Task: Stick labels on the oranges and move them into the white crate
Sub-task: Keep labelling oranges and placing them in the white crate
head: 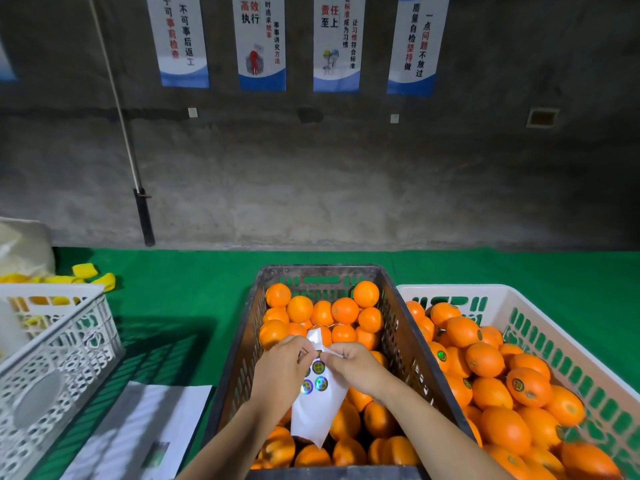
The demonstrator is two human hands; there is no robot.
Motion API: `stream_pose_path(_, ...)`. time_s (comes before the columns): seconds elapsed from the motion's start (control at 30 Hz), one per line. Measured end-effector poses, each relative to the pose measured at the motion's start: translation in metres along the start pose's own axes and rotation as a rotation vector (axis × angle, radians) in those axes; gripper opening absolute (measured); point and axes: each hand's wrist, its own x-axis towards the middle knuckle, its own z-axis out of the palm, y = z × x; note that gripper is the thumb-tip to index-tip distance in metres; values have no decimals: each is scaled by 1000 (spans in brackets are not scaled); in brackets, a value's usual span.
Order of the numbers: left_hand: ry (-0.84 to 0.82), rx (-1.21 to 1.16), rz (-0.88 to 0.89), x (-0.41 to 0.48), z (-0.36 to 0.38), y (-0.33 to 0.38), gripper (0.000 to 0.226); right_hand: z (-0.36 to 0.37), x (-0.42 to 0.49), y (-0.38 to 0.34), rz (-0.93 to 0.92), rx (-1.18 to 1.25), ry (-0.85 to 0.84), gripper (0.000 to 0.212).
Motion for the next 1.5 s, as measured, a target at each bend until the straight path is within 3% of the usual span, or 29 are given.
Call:
stream_pose_path(0.23, -15, -55, -90, -3, -5, 6, 12, 0, 3, -1, 58, -55, 47, 31)
stream_pose_path(0.33, -22, -126, -171, -3, -8, 3, 15, -4, 6, 3, 73, -216, 179, 44)
stream_pose_path(0.4, -243, -52, -202, -2, -7, -2, 15, -8, 5, 6, 78, -370, 327, 45)
stream_pose_path(0.5, -720, -24, -242, -5, 1, -4, 20, -13, 2, 10, 86, -501, 463, 41)
stream_pose_path(0.57, -968, -83, -225, -10, 6, -6, 20, -13, 1, 9, 80, -535, 465, 42)
stream_pose_path(0.63, -1162, 13, -180, -14, 10, -5, 26, -11, 1, 7, 73, -573, 416, 41)
stream_pose_path(0.73, -1317, 138, -161, -17, 17, -7, 31, -9, 0, 7, 71, -603, 361, 41)
stream_pose_path(1.0, -1260, 302, 11, -24, 33, -7, 32, -9, -2, 5, 47, -599, 306, 42)
stream_pose_path(1.17, -1159, 247, -80, -17, 51, -10, 27, -9, -1, 8, 43, -620, 292, 41)
stream_pose_path(1.23, -1227, 266, -138, -13, 59, -8, 28, -9, 0, 10, 36, -621, 293, 41)
stream_pose_path(1.3, -1284, 324, -119, -10, 64, -8, 28, -9, 1, 11, 27, -633, 282, 41)
stream_pose_path(1.5, -1243, 361, -35, -2, 70, -19, 25, -9, 7, 15, 8, -638, 270, 40)
